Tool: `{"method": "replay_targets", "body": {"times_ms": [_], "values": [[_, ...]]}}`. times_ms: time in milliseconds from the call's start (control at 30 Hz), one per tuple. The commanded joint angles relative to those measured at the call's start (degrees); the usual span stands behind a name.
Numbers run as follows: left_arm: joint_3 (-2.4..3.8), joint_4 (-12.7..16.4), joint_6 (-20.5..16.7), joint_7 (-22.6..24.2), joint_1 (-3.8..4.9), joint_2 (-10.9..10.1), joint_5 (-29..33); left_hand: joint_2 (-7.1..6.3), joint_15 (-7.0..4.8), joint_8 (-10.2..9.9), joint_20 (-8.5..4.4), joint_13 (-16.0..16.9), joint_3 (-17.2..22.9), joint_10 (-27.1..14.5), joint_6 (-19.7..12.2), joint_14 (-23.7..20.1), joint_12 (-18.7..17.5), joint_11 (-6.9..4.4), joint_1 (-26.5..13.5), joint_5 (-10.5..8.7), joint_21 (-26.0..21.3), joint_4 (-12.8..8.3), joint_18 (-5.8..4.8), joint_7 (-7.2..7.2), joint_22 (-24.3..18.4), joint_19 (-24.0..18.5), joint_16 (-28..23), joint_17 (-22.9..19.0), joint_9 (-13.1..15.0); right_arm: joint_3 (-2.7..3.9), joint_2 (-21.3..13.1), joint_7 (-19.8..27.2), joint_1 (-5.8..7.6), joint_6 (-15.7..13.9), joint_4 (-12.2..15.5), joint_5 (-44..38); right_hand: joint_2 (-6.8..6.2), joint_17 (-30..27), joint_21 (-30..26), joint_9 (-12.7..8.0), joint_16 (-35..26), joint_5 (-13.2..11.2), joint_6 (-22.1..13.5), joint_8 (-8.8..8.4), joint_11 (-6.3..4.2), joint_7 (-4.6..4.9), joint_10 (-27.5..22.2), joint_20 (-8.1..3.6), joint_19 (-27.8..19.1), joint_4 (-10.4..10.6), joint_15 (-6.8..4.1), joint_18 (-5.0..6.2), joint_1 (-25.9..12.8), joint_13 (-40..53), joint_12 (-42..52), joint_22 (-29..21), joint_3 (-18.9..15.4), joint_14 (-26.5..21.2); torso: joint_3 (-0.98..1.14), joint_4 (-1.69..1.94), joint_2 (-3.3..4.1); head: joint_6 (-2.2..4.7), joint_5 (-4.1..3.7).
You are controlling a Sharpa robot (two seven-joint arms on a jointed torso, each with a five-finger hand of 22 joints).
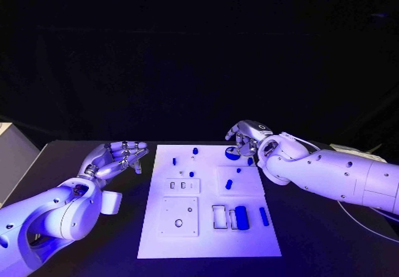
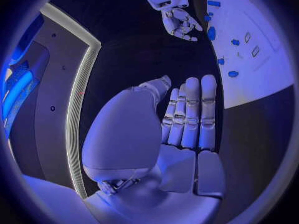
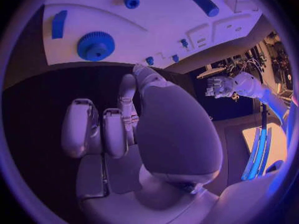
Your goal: Assemble the parts on the task board
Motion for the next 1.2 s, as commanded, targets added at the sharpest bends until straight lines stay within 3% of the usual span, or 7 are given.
{"method": "replay_targets", "body": {"times_ms": [33, 133, 300, 500, 567, 1200], "values": [[0.04, -0.08, 1.20, 0.79, -0.12, 0.19, 0.48, 0.25, 0.03, -0.27, -0.09, 0.04, 0.37, -0.47, -0.38, -0.20, -0.08, 0.03, -0.60, -0.05, 0.25, 0.09, 0.86, 0.00, 0.07, -0.45, 0.23, 0.10, 0.07, 0.04, -0.14, 0.60, 0.07, 4.60, -0.82, 4.33, 0.71, 5.87, 2.81, 0.27, 2.31, 0.70, -1.18, 0.32, 0.94, 0.72, 3.88, 0.68, 1.39, 0.29, 0.55, -1.23, -0.57, 26.08, 30.75, 3.75, -0.77, 3.30, 0.37, -0.27, -0.13, -0.03, 0.33], [0.03, -0.08, 1.36, 0.73, -0.22, 0.25, 0.49, 0.27, 0.03, -0.25, -0.09, 0.05, 0.38, -0.42, -0.34, -0.17, -0.04, 0.02, -0.63, -0.05, 0.28, 0.10, 0.86, 0.00, 0.09, -0.47, 0.26, 0.11, 0.09, 0.04, -0.15, -0.78, 0.10, 6.57, -1.89, 5.34, 0.74, 15.27, 8.00, 0.46, 5.41, 0.85, -2.65, 0.58, 1.94, 1.38, 9.07, 1.51, 3.14, 0.35, 1.28, -2.51, -1.69, 35.28, 38.79, 10.39, -2.34, 4.85, 0.43, -0.26, -0.11, -0.13, 0.22], [0.03, 0.01, 1.45, 0.68, -0.32, 0.27, 0.50, 0.27, 0.03, -0.25, -0.09, 0.05, 0.38, -0.42, -0.34, -0.17, -0.04, 0.02, -0.63, -0.05, 0.28, 0.10, 0.86, 0.00, 0.09, -0.47, 0.26, 0.11, 0.09, 0.05, 0.59, -2.89, 0.13, 8.51, -3.84, 6.32, 1.18, 20.96, 12.18, 0.79, 6.88, 0.86, -4.10, 1.30, 2.63, 1.97, 10.88, 2.28, 4.68, 0.48, 2.05, -3.62, -2.46, 37.53, 40.66, 15.80, -4.31, 5.89, 0.27, -0.29, -0.04, -0.32, 0.20], [0.03, -0.01, 1.49, 0.66, -0.37, 0.32, 0.51, 0.26, 0.03, -0.23, -0.08, 0.07, 0.39, -0.37, -0.32, -0.14, -0.02, 0.02, -0.67, -0.05, 0.33, 0.08, 0.86, 0.00, 0.12, -0.49, 0.31, 0.13, 0.11, 0.05, 1.75, -5.30, 0.13, 9.39, -5.19, 6.09, 1.46, 21.38, 14.05, 0.95, 6.97, 1.11, -4.89, 1.68, 2.92, 2.24, 10.88, 2.64, 5.49, 0.54, 2.38, -4.16, -2.97, 37.53, 40.66, 18.25, -5.37, 5.98, 0.20, -0.04, -0.07, -0.74, 0.11], [0.03, 0.01, 1.50, 0.65, -0.39, 0.31, 0.50, 0.26, 0.03, -0.23, -0.08, 0.07, 0.39, -0.37, -0.32, -0.14, -0.02, 0.02, -0.67, -0.05, 0.33, 0.08, 0.86, 0.00, 0.12, -0.49, 0.31, 0.13, 0.11, 0.04, 2.33, -6.07, 0.13, 9.94, -6.05, 5.99, 1.53, 21.38, 14.36, 0.98, 6.97, 1.29, -4.99, 1.78, 2.96, 2.28, 10.88, 2.70, 5.63, 0.52, 2.44, -4.25, -2.98, 37.53, 40.66, 18.66, -5.48, 5.98, 0.29, 0.05, 0.00, -0.89, 0.03], [0.03, 0.10, 1.53, 0.60, -0.40, 0.36, 0.37, 0.26, 0.03, -0.23, -0.08, 0.07, 0.39, -0.37, -0.32, -0.14, -0.02, 0.02, -0.67, -0.05, 0.33, 0.08, 0.86, 0.00, 0.12, -0.49, 0.31, 0.13, 0.11, -0.04, 4.64, -7.07, -0.13, 11.98, -8.81, 5.80, 1.97, 21.38, 15.86, 1.28, 6.97, 1.89, -4.80, 2.57, 3.04, 2.29, 10.88, 2.93, 6.37, 0.47, 2.60, -4.73, -2.81, 37.53, 40.66, 20.66, -5.59, 5.98, 0.26, -0.07, -0.07, -1.92, 0.01]]}}
